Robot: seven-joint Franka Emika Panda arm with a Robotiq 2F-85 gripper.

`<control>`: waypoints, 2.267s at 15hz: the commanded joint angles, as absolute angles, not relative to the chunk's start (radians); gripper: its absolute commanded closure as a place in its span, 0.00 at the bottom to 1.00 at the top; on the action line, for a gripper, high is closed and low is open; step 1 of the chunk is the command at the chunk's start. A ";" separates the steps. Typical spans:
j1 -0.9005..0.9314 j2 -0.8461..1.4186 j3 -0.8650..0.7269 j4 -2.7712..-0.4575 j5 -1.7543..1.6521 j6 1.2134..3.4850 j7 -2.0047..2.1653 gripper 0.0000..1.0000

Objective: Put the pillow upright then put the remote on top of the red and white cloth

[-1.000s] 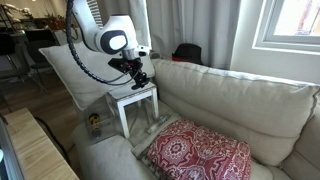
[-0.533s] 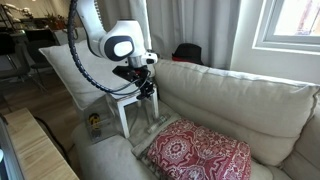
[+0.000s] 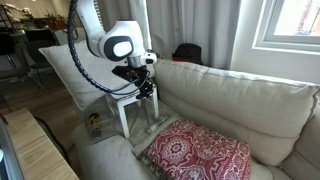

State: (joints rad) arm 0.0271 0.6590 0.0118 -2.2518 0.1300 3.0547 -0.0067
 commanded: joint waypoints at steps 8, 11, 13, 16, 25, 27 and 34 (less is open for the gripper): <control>-0.151 0.941 0.009 -2.059 0.013 3.127 -0.145 0.82; -0.243 1.031 0.036 -1.996 -0.018 3.163 -0.188 0.82; -0.284 1.092 0.049 -1.945 -0.041 3.177 -0.206 0.82; -0.324 1.162 0.068 -1.882 -0.059 3.173 -0.216 0.82; -0.310 1.279 0.056 -1.765 -0.073 3.210 -0.201 0.32; -0.299 1.239 0.048 -1.808 -0.073 3.252 -0.197 0.24; -0.258 0.919 0.016 -2.131 -0.059 3.286 -0.149 0.00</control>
State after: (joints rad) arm -0.2821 1.1031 0.0414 -1.9374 -0.0497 3.3160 -0.1971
